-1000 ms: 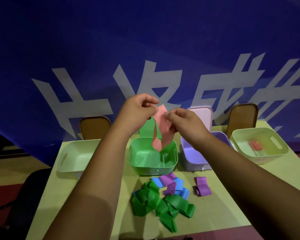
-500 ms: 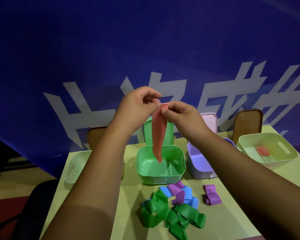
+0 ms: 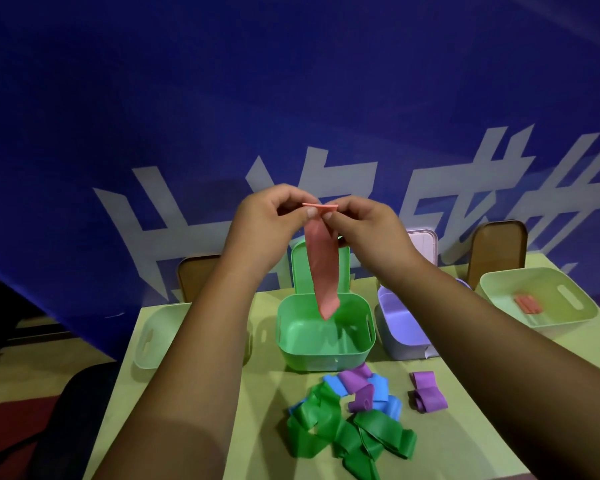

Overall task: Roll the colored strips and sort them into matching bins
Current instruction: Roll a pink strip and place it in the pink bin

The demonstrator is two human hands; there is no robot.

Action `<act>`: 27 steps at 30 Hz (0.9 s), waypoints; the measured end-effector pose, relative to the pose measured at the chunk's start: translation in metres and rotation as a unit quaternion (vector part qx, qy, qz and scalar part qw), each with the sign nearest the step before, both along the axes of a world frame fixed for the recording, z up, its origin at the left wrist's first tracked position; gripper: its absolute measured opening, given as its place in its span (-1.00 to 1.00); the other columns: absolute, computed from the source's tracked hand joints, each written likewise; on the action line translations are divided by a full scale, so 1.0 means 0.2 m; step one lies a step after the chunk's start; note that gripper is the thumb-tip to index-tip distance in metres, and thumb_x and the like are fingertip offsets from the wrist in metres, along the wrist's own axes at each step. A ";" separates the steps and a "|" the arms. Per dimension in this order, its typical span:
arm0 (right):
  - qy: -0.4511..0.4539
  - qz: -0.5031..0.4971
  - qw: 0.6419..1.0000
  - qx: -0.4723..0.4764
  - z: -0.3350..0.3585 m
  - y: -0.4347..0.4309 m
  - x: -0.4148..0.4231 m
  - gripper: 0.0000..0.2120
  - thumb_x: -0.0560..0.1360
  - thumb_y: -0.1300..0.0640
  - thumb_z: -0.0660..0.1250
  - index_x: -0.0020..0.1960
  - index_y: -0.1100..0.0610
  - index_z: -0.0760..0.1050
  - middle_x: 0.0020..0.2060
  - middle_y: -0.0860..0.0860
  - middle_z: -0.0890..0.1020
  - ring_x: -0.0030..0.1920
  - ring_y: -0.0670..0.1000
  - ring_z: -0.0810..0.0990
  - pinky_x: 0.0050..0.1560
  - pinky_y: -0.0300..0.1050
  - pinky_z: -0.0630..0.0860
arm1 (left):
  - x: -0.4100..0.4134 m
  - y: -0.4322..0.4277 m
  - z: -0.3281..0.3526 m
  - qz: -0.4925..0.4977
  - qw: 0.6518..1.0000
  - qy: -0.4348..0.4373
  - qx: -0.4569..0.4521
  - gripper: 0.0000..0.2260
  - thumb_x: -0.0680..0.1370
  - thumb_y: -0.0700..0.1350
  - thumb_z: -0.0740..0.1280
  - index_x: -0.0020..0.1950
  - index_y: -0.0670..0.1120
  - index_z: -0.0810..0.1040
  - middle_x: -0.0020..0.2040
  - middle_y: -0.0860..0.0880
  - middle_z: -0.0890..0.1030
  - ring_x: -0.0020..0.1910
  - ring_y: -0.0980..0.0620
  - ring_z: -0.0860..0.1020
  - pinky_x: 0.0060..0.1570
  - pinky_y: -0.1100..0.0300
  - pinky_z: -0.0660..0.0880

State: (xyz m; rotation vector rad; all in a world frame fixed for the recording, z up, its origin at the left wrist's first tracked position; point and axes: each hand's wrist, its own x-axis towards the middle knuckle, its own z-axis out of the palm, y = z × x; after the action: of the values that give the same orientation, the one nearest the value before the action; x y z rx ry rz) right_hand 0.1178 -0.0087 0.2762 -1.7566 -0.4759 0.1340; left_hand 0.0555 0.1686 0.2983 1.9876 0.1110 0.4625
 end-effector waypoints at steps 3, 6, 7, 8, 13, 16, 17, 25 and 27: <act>-0.001 0.008 1.000 -0.002 0.00 -0.02 0.02 -0.86 0.69 0.11 0.38 0.07 0.08 0.72 -0.15 0.01 0.76 -0.10 -0.02 0.74 -0.05 -0.12 0.71 | 0.01 -0.01 0.00 0.010 1.000 0.002 -0.010 -0.92 0.62 -0.14 0.52 0.07 0.02 0.77 -0.07 0.10 0.77 -0.03 0.15 0.74 0.12 0.02 0.71; -0.007 0.016 1.000 -0.018 0.01 -0.05 0.04 -0.85 0.70 0.10 0.37 0.11 0.07 0.72 -0.12 -0.03 0.77 -0.09 -0.05 0.75 -0.02 -0.13 0.71 | 0.03 -0.03 0.00 0.018 1.000 0.005 -0.015 -0.94 0.62 -0.10 0.51 0.06 0.05 0.77 -0.07 0.09 0.77 -0.02 0.11 0.74 0.09 -0.02 0.72; -0.010 0.018 0.999 -0.025 0.00 -0.06 0.05 -0.84 0.70 0.08 0.36 0.13 0.05 0.72 -0.10 -0.04 0.77 -0.07 -0.05 0.76 0.01 -0.09 0.72 | 0.03 -0.04 0.00 0.021 1.000 0.006 -0.013 -0.94 0.62 -0.09 0.51 0.05 0.06 0.77 -0.08 0.09 0.76 -0.03 0.10 0.74 0.08 -0.02 0.73; -0.012 0.020 0.999 -0.029 0.00 -0.07 0.06 -0.84 0.70 0.07 0.36 0.14 0.04 0.72 -0.09 -0.05 0.78 -0.06 -0.05 0.76 0.05 -0.05 0.72 | 0.04 -0.06 -0.01 0.027 1.000 0.006 -0.008 -0.95 0.62 -0.07 0.51 0.05 0.07 0.76 -0.08 0.10 0.76 -0.03 0.10 0.74 0.07 -0.01 0.73; -0.012 0.038 0.999 0.003 0.02 -0.11 0.10 -0.86 0.67 0.10 0.42 0.21 0.04 0.68 -0.06 -0.05 0.78 -0.03 -0.05 0.77 0.08 -0.01 0.73 | 0.07 -0.12 -0.01 0.050 0.999 -0.001 -0.009 -0.97 0.62 -0.07 0.52 0.03 0.05 0.76 -0.10 0.09 0.76 -0.06 0.11 0.73 0.01 0.08 0.73; -0.043 0.032 0.998 -0.023 0.04 -0.14 0.13 -0.90 0.66 0.10 0.43 0.15 0.02 0.69 -0.12 -0.07 0.77 -0.08 -0.09 0.75 0.04 -0.06 0.72 | 0.08 -0.16 0.00 0.060 0.998 -0.004 -0.025 -0.97 0.61 -0.10 0.53 0.03 0.01 0.76 -0.11 0.06 0.76 -0.08 0.10 0.74 -0.04 0.17 0.71; -0.049 0.031 0.998 -0.030 0.04 -0.15 0.15 -0.91 0.67 0.09 0.43 0.14 0.02 0.69 -0.13 -0.08 0.76 -0.10 -0.10 0.74 0.02 -0.08 0.72 | 0.09 -0.17 0.00 0.062 0.998 -0.006 -0.030 -0.97 0.61 -0.11 0.53 0.03 0.00 0.76 -0.11 0.06 0.76 -0.08 0.10 0.74 -0.06 0.19 0.71; -0.034 0.054 0.998 -0.018 0.03 -0.22 0.22 -0.90 0.66 0.15 0.43 0.07 0.01 0.72 -0.21 -0.08 0.76 -0.17 -0.12 0.72 -0.04 -0.11 0.69 | 0.12 -0.26 -0.02 0.089 0.994 -0.012 -0.057 -0.95 0.64 -0.06 0.50 0.02 0.00 0.76 -0.15 0.04 0.75 -0.17 0.14 0.71 -0.16 0.26 0.62; -0.035 0.059 0.997 -0.018 0.03 -0.24 0.22 -0.89 0.67 0.15 0.41 0.09 0.02 0.72 -0.20 -0.09 0.76 -0.17 -0.14 0.72 -0.09 -0.21 0.67 | 0.12 -0.30 -0.02 0.086 0.995 -0.009 -0.056 -0.94 0.64 -0.04 0.49 0.04 0.00 0.75 -0.12 0.06 0.76 -0.14 0.16 0.72 -0.14 0.27 0.64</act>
State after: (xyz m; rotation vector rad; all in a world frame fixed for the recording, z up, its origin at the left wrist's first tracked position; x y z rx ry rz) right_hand 0.1624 -0.0574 0.2832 -1.7724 -0.6329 0.1663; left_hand 0.0794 0.1091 0.2945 1.8703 0.2921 0.5721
